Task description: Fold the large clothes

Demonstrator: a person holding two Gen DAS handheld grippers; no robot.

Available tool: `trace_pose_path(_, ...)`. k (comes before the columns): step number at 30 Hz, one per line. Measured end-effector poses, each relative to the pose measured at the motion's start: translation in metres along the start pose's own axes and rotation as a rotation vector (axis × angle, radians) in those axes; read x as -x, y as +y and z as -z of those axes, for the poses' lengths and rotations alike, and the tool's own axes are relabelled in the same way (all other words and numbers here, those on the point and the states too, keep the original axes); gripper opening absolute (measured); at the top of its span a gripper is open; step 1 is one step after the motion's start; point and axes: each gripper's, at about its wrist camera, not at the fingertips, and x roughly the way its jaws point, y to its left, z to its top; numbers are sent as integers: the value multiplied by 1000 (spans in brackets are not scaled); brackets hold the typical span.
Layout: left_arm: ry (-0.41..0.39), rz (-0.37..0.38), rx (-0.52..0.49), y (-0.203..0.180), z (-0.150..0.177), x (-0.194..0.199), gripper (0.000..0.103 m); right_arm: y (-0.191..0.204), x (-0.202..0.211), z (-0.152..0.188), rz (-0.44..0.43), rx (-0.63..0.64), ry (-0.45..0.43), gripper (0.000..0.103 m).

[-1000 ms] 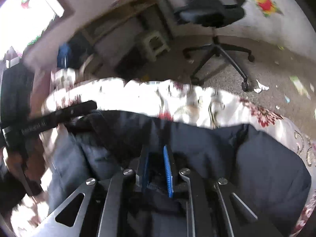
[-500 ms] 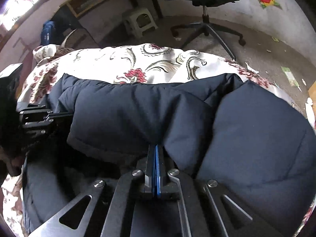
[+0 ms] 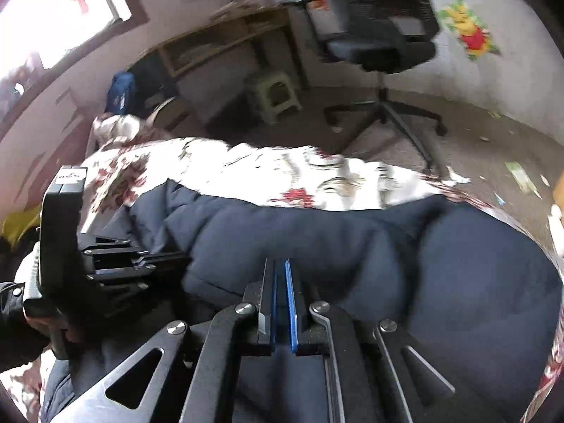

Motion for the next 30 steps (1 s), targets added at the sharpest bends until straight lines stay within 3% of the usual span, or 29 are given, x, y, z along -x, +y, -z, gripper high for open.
trace_pose_path(3, 6, -9, -9, 1, 1, -2, 2, 13, -35, 3, 36, 42, 130, 7)
trace_pose_path(8, -16, 10, 5, 3, 11, -9, 2, 1, -59, 17, 57, -8, 168, 2)
trace_pose_path(14, -77, 6, 51, 7, 17, 0, 2, 14, -52, 29, 120, 31, 80, 2)
trace_pose_path(19, -140, 78, 194, 24, 22, 34, 2, 20, -12, 32, 111, 15, -26, 9)
trace_pose_path(22, -193, 85, 251, 28, 27, 64, 3, 26, 11, 34, 118, 19, -83, 15)
trace_pose_path(24, -200, 83, 270, 27, 30, 81, 10, 30, 23, 33, 125, 7, -108, 23)
trace_pose_path(25, -208, 81, 277, 26, 33, 90, 22, 32, 32, 34, 128, -2, -124, 30)
trace_pose_path(26, -217, 76, 283, 26, 35, 99, 40, 34, 40, 35, 138, -11, -139, 37)
trace_pose_path(28, -253, 53, 300, 22, 38, 117, 58, 40, 54, 36, 148, -14, -168, 43)
trace_pose_path(30, -298, 54, 316, 21, 45, 138, 62, 49, 73, 41, 172, -11, -195, 53)
